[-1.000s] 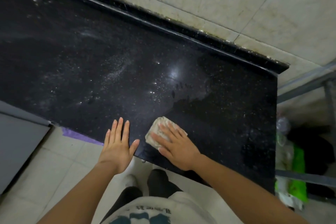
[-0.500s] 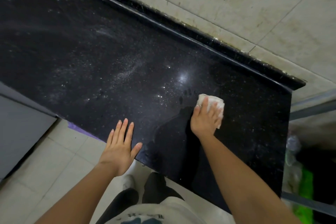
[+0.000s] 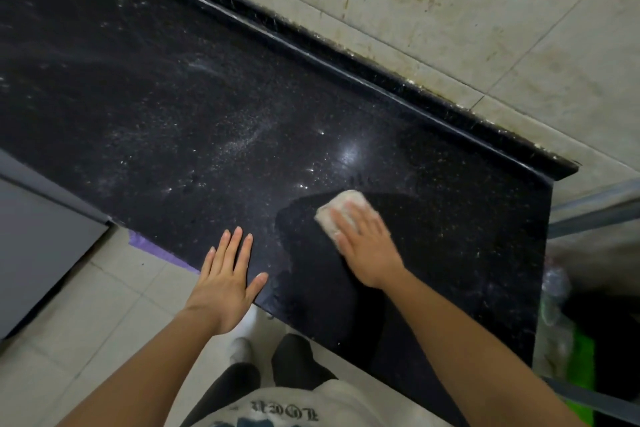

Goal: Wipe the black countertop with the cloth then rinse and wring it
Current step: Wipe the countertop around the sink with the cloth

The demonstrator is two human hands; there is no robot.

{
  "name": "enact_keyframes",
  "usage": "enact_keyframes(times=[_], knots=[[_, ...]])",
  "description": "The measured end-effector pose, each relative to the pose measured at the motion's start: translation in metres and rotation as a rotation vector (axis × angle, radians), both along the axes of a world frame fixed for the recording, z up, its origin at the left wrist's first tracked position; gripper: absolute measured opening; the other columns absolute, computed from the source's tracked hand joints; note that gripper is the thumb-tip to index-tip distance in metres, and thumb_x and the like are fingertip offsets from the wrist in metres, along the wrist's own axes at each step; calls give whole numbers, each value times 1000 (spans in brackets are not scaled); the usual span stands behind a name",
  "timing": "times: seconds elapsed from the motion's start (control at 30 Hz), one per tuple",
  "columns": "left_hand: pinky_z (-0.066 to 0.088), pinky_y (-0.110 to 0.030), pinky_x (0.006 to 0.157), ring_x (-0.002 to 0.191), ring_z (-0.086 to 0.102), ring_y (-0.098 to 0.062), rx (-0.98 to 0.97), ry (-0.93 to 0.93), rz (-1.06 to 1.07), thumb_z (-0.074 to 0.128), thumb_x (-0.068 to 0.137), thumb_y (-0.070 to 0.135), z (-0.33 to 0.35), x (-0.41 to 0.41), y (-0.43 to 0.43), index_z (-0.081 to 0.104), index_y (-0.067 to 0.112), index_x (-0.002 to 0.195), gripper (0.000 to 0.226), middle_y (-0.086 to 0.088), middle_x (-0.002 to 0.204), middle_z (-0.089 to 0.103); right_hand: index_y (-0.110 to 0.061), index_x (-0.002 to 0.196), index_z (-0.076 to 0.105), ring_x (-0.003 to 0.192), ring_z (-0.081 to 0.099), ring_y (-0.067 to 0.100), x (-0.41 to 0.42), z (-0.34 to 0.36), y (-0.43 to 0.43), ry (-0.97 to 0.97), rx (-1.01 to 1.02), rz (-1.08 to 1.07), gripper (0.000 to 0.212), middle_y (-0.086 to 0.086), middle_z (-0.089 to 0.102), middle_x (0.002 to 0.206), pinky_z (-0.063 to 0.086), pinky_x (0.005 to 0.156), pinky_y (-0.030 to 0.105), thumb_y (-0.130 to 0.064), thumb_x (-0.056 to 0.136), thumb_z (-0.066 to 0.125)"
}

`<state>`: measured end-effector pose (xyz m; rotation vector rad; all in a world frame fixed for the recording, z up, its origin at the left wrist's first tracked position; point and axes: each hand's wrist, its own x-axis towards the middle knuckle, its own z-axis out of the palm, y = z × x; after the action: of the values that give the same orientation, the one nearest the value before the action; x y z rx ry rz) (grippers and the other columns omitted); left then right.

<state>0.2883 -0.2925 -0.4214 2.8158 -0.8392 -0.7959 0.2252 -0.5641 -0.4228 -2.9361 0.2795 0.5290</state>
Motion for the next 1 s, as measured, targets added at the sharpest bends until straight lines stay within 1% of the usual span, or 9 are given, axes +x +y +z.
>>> enact_keyframes(times=[0.07, 0.2, 0.37, 0.43, 0.6, 0.73, 0.83, 0.93, 1.0], knots=[[-20, -34, 109, 133, -38, -18, -3, -4, 12, -23, 68, 69, -1, 0, 0, -34, 19, 136, 86, 2, 146, -38, -31, 152, -6, 147, -14, 19, -12, 1, -29, 1, -57, -198, 77, 2, -6, 162, -10, 117, 36, -58, 82, -22], [-20, -33, 109, 134, -37, -18, -27, -17, 26, -21, 69, 70, -4, -1, 1, -32, 19, 137, 86, 1, 148, -36, -34, 152, -3, 147, -15, 20, -30, 11, -71, -18, -4, -661, 53, 6, -8, 162, -9, 118, 39, -44, 101, 9], [-19, -33, 111, 139, -27, -15, -117, -102, 79, -15, 75, 67, 4, -5, -16, -23, 19, 142, 83, 3, 150, -27, -29, 153, -2, 147, -13, 30, -1, 9, -61, -63, 40, -947, 54, 11, -8, 161, -11, 116, 47, -40, 103, 15], [-19, -32, 113, 141, -24, -13, -163, -129, 65, -9, 81, 63, 3, -8, -35, -17, 15, 144, 80, 2, 152, -21, -27, 153, -6, 146, -14, 32, 22, 6, -40, -48, 60, -891, 55, 13, -10, 160, -13, 115, 48, -40, 103, 16], [-9, -33, 114, 143, 7, -22, -117, -137, -57, 23, 95, 47, 1, -4, -88, 24, -5, 144, 71, -16, 154, 22, -32, 152, -6, 144, -24, 24, 55, 5, 12, -26, 181, -282, 54, 4, -18, 160, -19, 113, 41, -43, 103, 13], [-17, -31, 113, 145, -1, -25, -124, -201, -34, 13, 94, 50, -8, 6, -106, 8, -3, 145, 73, -15, 156, 5, -37, 151, -3, 144, -24, 18, 53, 3, -19, -28, 139, 44, 51, 0, -18, 159, -18, 116, 36, -42, 104, 13], [-14, -31, 114, 145, 0, -24, -80, -129, -33, 7, 95, 54, -13, 12, -111, 12, -3, 145, 76, -16, 156, 9, -37, 151, -2, 145, -21, 16, 47, 5, -64, -20, 114, -56, 51, -2, -15, 160, -18, 114, 32, -42, 104, 14], [-30, -24, 106, 138, -32, -16, -172, -123, -31, -19, 79, 67, -17, 13, -111, -19, 7, 143, 88, -6, 152, -29, -37, 151, -2, 146, -18, 15, 41, 7, -104, -20, 97, -212, 51, -2, -13, 161, -15, 116, 34, -42, 103, 14], [-33, -22, 103, 133, -41, -11, -188, -70, -18, -25, 72, 70, -14, 14, -111, -26, 10, 141, 91, -3, 147, -39, -37, 152, -1, 147, -15, 17, 39, 7, -129, -33, 67, -320, 51, -1, -10, 161, -12, 117, 36, -42, 103, 14]])
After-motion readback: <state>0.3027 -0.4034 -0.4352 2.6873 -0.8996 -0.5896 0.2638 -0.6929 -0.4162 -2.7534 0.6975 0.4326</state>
